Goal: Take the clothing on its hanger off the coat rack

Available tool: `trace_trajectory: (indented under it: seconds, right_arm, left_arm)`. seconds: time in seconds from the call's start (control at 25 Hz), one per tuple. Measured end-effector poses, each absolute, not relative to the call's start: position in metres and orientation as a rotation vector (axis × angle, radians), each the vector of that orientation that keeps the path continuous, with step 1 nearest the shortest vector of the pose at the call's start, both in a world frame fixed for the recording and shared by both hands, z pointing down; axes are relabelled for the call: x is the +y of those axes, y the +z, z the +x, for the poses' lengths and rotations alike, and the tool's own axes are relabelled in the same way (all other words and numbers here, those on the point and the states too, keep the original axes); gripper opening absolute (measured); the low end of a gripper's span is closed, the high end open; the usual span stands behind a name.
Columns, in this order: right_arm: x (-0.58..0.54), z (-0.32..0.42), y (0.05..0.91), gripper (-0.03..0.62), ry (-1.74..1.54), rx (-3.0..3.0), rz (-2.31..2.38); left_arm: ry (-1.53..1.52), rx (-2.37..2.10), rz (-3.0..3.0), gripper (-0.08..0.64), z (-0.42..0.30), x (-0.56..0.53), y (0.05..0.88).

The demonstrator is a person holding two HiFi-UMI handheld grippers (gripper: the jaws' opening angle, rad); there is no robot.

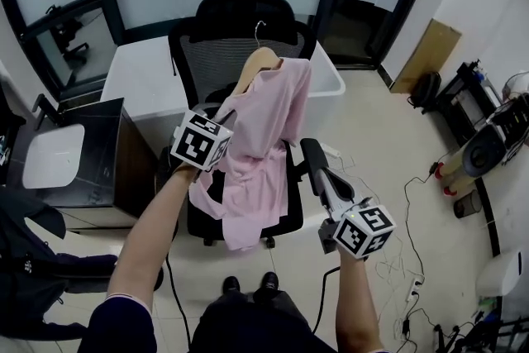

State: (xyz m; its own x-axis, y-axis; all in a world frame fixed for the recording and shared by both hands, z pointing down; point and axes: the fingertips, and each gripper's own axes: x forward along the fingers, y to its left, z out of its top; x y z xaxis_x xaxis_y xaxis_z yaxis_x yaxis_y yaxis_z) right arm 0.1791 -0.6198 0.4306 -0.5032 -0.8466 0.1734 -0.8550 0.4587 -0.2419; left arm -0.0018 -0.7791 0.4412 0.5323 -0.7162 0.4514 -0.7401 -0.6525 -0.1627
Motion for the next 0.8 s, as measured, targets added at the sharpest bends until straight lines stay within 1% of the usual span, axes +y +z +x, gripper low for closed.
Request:
trace_trajectory:
  seconds: [0.4,0.8]
  right_arm:
    - [-0.604,0.175,0.478,0.002,0.592,-2.601,1.510]
    - [-0.587,0.187,0.543,0.002,0.749,-2.518,1.496]
  left_arm:
    - [0.817,-1.196,2.552,0.063,-0.002,-0.741,0.582]
    - [0.871,-1.114,2.401,0.063,0.018,-0.720,0.717]
